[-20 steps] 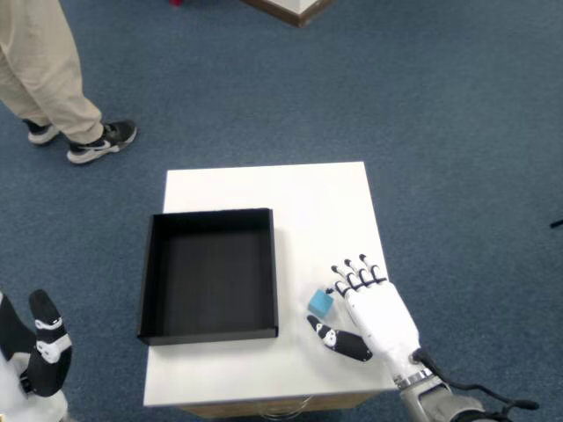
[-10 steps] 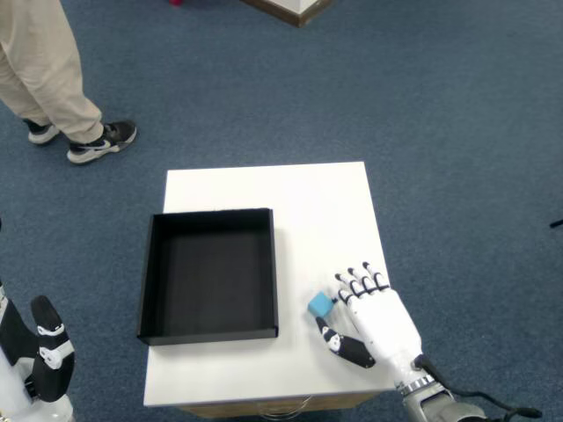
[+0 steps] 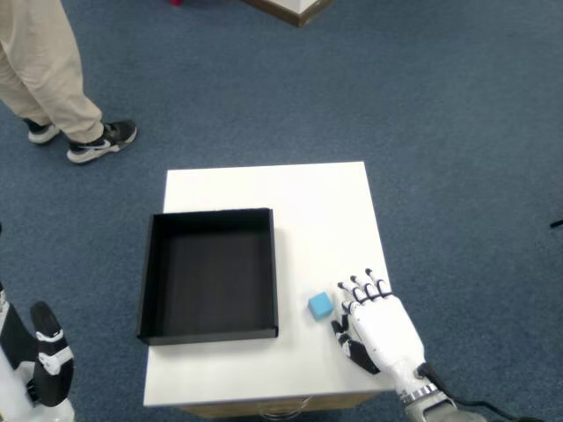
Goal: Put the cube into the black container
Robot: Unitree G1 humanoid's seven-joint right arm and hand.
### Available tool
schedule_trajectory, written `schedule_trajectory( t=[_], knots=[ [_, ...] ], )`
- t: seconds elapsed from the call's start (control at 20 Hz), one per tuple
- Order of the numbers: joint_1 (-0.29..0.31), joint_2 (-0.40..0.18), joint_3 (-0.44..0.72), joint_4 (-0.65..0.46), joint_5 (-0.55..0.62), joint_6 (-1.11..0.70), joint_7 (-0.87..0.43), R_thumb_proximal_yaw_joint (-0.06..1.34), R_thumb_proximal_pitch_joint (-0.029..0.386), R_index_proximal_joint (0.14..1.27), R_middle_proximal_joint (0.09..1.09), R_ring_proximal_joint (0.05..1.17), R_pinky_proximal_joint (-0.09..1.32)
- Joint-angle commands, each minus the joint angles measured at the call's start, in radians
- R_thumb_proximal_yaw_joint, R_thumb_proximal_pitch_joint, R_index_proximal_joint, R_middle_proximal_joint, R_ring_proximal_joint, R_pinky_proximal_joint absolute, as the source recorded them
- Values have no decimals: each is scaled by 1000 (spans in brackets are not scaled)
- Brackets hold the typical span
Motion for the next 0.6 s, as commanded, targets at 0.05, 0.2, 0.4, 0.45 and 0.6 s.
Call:
schedule_trajectory(
  t=[0.05,0.2,0.4,0.45,0.6],
  knots=[
    [-26,-14,-16,-14,17,-28,-76,1112,147,1114,360,288,144],
    [-28,-15,-17,-14,17,-30,-92,1004,123,925,364,292,157],
    [-35,-20,-21,-5,19,-24,-82,535,41,670,348,290,151],
    [-36,-20,-21,-4,19,-19,-76,535,40,672,345,289,148],
    [-35,-16,-22,0,20,-6,-56,513,20,669,331,283,139]
  ],
)
